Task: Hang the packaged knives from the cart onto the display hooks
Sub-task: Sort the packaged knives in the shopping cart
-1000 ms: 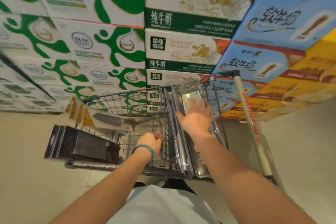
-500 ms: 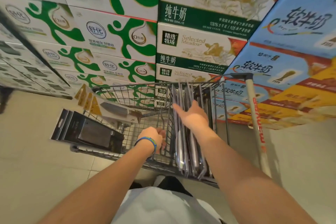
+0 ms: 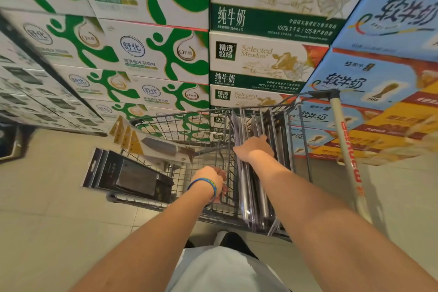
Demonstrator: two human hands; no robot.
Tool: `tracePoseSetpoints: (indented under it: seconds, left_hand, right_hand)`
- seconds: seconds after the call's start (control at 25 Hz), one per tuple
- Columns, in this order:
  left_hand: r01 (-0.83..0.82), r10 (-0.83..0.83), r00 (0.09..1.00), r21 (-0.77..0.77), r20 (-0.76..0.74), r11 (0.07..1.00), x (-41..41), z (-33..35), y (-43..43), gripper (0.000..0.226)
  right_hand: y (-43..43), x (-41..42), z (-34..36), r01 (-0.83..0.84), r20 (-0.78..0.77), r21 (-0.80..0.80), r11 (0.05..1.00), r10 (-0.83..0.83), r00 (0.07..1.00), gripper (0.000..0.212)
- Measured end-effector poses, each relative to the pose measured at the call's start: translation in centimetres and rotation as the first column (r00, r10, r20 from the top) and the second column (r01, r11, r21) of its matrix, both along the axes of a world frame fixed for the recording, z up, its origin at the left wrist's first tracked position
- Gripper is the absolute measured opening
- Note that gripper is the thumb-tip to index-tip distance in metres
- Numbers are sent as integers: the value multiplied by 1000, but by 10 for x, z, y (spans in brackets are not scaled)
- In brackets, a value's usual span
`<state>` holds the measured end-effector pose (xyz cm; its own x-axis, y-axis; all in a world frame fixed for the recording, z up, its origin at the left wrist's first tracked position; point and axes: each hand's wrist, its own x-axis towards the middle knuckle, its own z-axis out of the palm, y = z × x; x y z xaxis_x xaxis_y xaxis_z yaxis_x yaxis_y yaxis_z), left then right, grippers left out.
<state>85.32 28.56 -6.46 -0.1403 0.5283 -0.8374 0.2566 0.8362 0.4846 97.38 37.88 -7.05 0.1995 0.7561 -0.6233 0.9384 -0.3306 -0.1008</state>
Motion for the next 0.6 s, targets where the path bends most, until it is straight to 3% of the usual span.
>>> tracePoseSetpoints:
  seconds: [0.24,0.36,0.6]
  left_hand:
    - [173,-174,985,-28,-6,984,-5,-10,4,27]
    - [329,-330,943,-38,-31,944,-10,-12,10,25]
    - [179,-172,982,-100,74,979,-14,-19,12,25]
  right_hand:
    - [3,-16,-8,-77,91,188,979,61,994,40]
    - [19,-14,-9,-74,22,141,987,72,997,33]
    - [74,-14,-18,-56,-5,-38,998,56,998,54]
